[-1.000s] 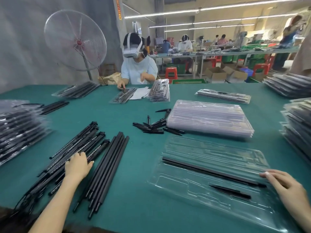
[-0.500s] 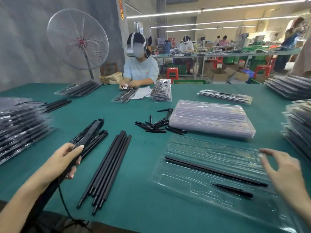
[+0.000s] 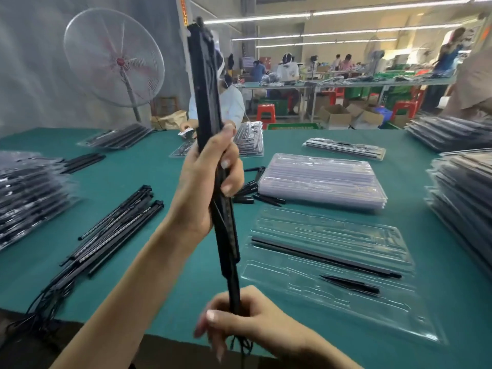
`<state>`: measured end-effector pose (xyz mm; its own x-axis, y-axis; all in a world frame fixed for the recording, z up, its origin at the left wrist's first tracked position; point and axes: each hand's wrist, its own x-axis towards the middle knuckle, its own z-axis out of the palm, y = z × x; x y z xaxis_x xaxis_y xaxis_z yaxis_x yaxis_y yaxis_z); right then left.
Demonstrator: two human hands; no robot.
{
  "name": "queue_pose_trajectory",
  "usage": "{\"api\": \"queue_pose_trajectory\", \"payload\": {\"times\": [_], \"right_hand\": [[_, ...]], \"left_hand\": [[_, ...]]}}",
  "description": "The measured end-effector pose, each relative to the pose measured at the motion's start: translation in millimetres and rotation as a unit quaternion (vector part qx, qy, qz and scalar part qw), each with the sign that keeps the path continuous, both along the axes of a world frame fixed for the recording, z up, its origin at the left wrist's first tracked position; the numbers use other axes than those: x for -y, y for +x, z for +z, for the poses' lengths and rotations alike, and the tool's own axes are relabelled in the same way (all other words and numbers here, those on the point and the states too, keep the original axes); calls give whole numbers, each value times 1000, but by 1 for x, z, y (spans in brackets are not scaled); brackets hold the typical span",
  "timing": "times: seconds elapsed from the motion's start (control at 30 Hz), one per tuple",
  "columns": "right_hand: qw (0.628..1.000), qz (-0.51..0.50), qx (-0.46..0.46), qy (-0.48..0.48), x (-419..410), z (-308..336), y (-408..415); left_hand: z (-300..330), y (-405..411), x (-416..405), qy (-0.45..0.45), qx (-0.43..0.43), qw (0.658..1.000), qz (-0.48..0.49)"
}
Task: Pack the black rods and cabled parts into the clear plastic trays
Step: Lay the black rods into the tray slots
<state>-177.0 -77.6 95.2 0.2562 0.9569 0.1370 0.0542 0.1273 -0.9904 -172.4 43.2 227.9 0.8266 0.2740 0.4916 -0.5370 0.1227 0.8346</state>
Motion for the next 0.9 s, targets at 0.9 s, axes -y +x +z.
{"api": "queue_pose_trajectory", "payload": {"times": [0.9], "right_hand": [[892, -377, -82, -238, 256, -18, 156]], "left_hand": [[-176, 114, -23, 83, -344, 934, 45]]}}
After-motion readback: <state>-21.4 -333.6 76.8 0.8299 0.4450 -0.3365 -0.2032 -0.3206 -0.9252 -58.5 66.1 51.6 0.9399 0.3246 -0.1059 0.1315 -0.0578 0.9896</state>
